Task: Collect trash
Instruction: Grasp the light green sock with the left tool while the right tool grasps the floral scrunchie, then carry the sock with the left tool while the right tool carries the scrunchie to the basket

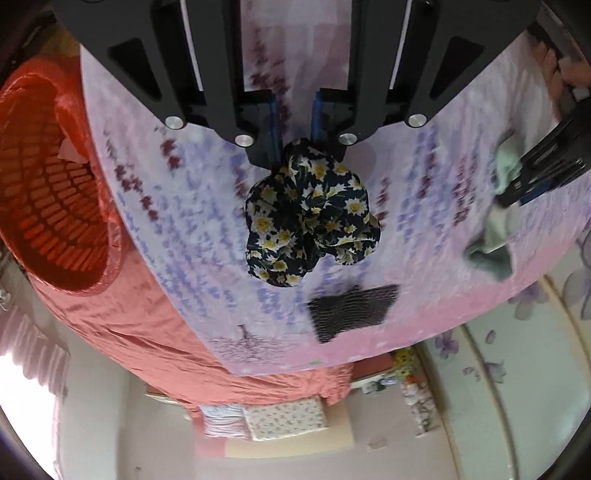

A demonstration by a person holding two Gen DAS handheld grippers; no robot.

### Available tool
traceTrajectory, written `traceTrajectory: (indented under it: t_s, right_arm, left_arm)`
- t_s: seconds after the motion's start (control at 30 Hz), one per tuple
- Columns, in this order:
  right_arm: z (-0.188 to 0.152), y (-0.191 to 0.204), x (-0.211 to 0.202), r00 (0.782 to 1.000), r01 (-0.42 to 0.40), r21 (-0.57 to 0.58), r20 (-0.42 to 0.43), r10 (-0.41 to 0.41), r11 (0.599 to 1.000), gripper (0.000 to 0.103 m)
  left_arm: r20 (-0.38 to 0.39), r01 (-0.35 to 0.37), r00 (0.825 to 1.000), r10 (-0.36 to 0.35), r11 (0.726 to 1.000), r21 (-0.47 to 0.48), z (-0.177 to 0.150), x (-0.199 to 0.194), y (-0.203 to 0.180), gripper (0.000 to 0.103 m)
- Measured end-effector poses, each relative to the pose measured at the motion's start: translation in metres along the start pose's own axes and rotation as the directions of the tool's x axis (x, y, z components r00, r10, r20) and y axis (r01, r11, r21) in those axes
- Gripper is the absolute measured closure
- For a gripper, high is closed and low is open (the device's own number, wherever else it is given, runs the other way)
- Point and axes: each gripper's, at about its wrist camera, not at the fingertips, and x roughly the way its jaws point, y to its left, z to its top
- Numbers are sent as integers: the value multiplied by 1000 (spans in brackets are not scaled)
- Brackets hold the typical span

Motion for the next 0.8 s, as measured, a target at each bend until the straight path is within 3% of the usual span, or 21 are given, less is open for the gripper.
traceTrajectory:
  t_s: [0.2, 0.33, 0.47, 0.8]
  right_arm:
    - [0, 7, 3, 1000, 7, -16, -11, -7, 1000, 93]
    - [-2, 14, 4, 999, 46, -47, -11, -47, 998, 93]
    - [-2, 15, 3, 999, 51, -51, -11, -52, 997, 93]
    - [-2, 12, 4, 999, 31, -33, -12, -32, 999, 93]
  left_arm:
    - [1, 14, 1000, -14, 1000, -5, 0, 0, 2, 64]
    - [7, 71, 997, -71, 997, -33, 0, -2, 7, 53]
    - [3, 100, 995, -100, 993, -64, 2, -6, 9, 52]
    - [-7, -1, 1000, 2, 999, 32, 1, 0, -16, 52]
